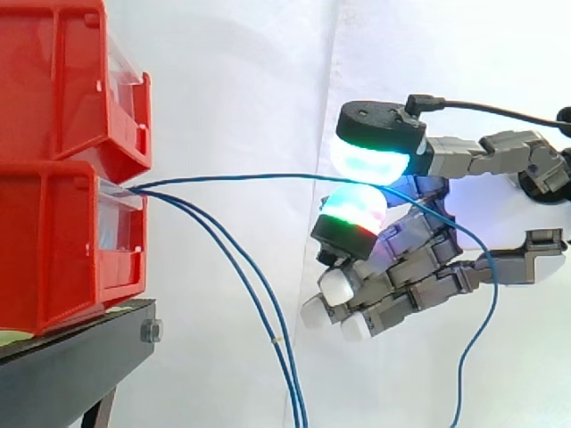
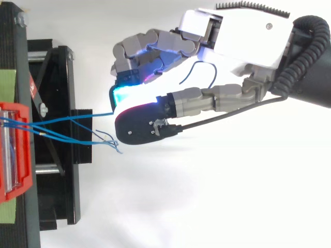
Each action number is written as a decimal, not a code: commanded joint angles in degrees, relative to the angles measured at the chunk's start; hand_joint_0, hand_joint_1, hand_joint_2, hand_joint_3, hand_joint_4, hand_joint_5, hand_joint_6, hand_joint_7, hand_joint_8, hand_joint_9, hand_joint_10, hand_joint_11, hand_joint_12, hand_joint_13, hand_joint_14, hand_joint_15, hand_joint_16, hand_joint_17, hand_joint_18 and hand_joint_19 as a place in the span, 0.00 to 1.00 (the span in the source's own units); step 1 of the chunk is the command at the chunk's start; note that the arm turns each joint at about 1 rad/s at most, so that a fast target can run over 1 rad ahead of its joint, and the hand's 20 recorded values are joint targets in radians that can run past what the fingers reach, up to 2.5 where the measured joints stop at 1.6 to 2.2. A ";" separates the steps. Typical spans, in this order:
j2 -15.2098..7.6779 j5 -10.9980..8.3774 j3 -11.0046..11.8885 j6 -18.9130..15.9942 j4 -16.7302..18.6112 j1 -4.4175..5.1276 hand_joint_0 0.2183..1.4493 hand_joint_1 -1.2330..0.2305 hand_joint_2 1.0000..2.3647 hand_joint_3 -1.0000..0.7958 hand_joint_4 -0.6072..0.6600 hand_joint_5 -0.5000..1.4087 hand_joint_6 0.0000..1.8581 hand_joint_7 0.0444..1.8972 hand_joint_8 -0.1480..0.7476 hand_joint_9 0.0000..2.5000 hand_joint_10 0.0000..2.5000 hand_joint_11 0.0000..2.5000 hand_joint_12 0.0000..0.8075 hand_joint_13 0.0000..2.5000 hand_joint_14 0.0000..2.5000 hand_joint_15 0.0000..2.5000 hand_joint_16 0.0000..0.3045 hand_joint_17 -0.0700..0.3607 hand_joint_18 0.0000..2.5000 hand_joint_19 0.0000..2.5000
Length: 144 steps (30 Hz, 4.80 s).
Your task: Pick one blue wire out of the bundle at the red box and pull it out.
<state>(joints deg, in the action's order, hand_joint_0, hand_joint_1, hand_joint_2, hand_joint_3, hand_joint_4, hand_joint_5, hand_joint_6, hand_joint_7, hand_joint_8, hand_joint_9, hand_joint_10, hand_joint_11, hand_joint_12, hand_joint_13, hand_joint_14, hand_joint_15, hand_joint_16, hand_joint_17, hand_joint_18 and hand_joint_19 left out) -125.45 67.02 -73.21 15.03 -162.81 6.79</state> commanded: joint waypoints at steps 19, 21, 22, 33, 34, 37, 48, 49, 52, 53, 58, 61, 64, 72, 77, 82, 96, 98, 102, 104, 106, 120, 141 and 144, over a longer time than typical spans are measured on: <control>-0.06 -0.93 0.00 0.62 -0.14 0.33 0.33 0.34 0.02 0.45 0.71 0.22 0.31 0.74 0.48 0.38 0.01 0.23 0.47 0.17 0.00 0.06 0.18 0.45 0.15 0.15; -0.06 -0.84 0.00 0.62 -0.14 0.33 0.33 0.34 0.02 0.45 0.71 0.22 0.31 0.73 0.48 0.38 0.01 0.23 0.47 0.17 0.00 0.07 0.18 0.45 0.15 0.15; 0.03 -0.84 0.00 0.62 -0.14 0.33 0.33 0.34 0.02 0.45 0.71 0.22 0.31 0.73 0.48 0.38 0.01 0.22 0.47 0.17 0.00 0.07 0.18 0.45 0.15 0.15; 0.03 -0.84 0.00 0.62 -0.14 0.33 0.33 0.34 0.02 0.45 0.70 0.22 0.32 0.70 0.47 0.37 0.01 0.23 0.46 0.17 0.00 0.07 0.18 0.45 0.15 0.15; -0.06 -0.84 0.00 0.62 -0.14 0.33 0.32 0.34 0.02 0.46 0.70 0.22 0.32 0.70 0.47 0.37 0.01 0.24 0.46 0.17 0.00 0.07 0.18 0.45 0.15 0.15; -0.06 -0.84 -0.09 0.62 -0.14 0.33 0.33 0.34 0.02 0.45 0.70 0.22 0.32 0.69 0.47 0.38 0.01 0.24 0.46 0.18 0.00 0.07 0.18 0.45 0.15 0.15; -0.06 -0.93 0.00 0.62 -0.14 0.33 0.32 0.36 0.02 0.45 0.70 0.21 0.34 0.66 0.47 0.39 0.01 0.25 0.44 0.19 0.00 0.07 0.18 0.45 0.16 0.14; 0.03 -0.93 0.00 0.62 -0.14 0.33 0.33 0.36 0.01 0.44 0.69 0.21 0.34 0.66 0.47 0.39 0.01 0.25 0.45 0.19 0.00 0.07 0.18 0.45 0.17 0.14; -0.06 -0.93 0.00 0.62 -0.14 0.33 0.33 0.36 0.02 0.44 0.70 0.21 0.34 0.66 0.47 0.39 0.01 0.25 0.45 0.19 0.00 0.07 0.18 0.45 0.17 0.14; -0.06 -0.93 0.00 0.62 -0.14 0.33 0.33 0.36 0.02 0.44 0.69 0.21 0.34 0.66 0.47 0.39 0.01 0.25 0.45 0.19 0.00 0.07 0.18 0.45 0.17 0.14; -0.06 -0.93 0.00 0.62 -0.14 0.33 0.33 0.37 0.02 0.44 0.70 0.21 0.34 0.66 0.47 0.39 0.01 0.25 0.45 0.19 0.00 0.07 0.18 0.45 0.17 0.14; 0.03 -0.93 0.00 0.62 -0.14 0.33 0.33 0.37 0.01 0.43 0.69 0.21 0.34 0.66 0.47 0.39 0.01 0.25 0.45 0.19 0.00 0.07 0.18 0.45 0.17 0.14; 0.03 -0.93 0.00 0.62 -0.14 0.33 0.33 0.37 0.02 0.44 0.69 0.21 0.34 0.66 0.47 0.39 0.01 0.25 0.45 0.19 0.00 0.07 0.18 0.44 0.17 0.14; -0.06 -0.93 0.00 0.62 -0.14 0.33 0.33 0.37 0.02 0.44 0.70 0.21 0.34 0.66 0.46 0.38 0.01 0.25 0.45 0.19 0.00 0.07 0.18 0.44 0.17 0.14; -0.06 -0.93 0.00 0.62 -0.14 0.33 0.33 0.37 0.02 0.44 0.70 0.21 0.34 0.66 0.46 0.39 0.01 0.25 0.45 0.19 0.00 0.07 0.18 0.44 0.17 0.14; -0.06 -0.93 0.00 0.62 -0.14 0.33 0.33 0.37 0.02 0.44 0.70 0.21 0.34 0.66 0.46 0.39 0.01 0.25 0.45 0.19 0.00 0.07 0.18 0.44 0.17 0.14; -0.06 -0.93 0.00 0.62 -0.14 0.33 0.33 0.37 0.02 0.43 0.69 0.21 0.34 0.65 0.47 0.38 0.01 0.25 0.45 0.19 0.00 0.07 0.18 0.44 0.17 0.14; 0.03 -0.84 0.00 0.62 -0.14 0.33 0.33 0.37 0.02 0.43 0.69 0.21 0.34 0.65 0.47 0.38 0.01 0.25 0.45 0.19 0.00 0.07 0.18 0.44 0.17 0.14; 0.03 -0.93 0.00 0.62 -0.14 0.33 0.33 0.37 0.02 0.43 0.69 0.21 0.34 0.65 0.47 0.39 0.01 0.25 0.45 0.19 0.00 0.07 0.18 0.44 0.17 0.14; 0.03 -0.93 0.00 0.62 -0.14 0.33 0.33 0.37 0.02 0.43 0.69 0.21 0.34 0.65 0.47 0.39 0.01 0.25 0.45 0.19 0.00 0.07 0.18 0.44 0.17 0.14; 0.03 -0.93 0.00 0.62 -0.14 0.33 0.33 0.37 0.02 0.43 0.70 0.21 0.34 0.65 0.47 0.39 0.01 0.26 0.45 0.19 0.00 0.07 0.17 0.44 0.17 0.14; 0.03 -0.93 -0.09 0.62 -0.14 0.33 0.34 0.37 0.02 0.43 0.69 0.21 0.34 0.65 0.47 0.38 0.01 0.25 0.45 0.19 0.00 0.07 0.17 0.44 0.17 0.15; 0.03 -0.93 0.00 0.62 -0.14 0.42 0.34 0.38 0.02 0.43 0.69 0.21 0.34 0.65 0.46 0.37 0.01 0.26 0.44 0.20 0.00 0.08 0.17 0.44 0.18 0.15; 0.03 -0.93 0.00 0.62 -0.14 0.33 0.34 0.38 0.02 0.43 0.70 0.21 0.34 0.65 0.47 0.37 0.01 0.26 0.44 0.20 0.00 0.08 0.17 0.44 0.18 0.15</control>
<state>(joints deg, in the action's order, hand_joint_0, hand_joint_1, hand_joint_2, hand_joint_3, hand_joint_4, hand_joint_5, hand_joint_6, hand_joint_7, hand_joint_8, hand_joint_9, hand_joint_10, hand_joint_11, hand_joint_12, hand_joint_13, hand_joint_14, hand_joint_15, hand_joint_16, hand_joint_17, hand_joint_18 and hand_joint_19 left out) -125.46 66.09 -73.22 15.64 -162.95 7.17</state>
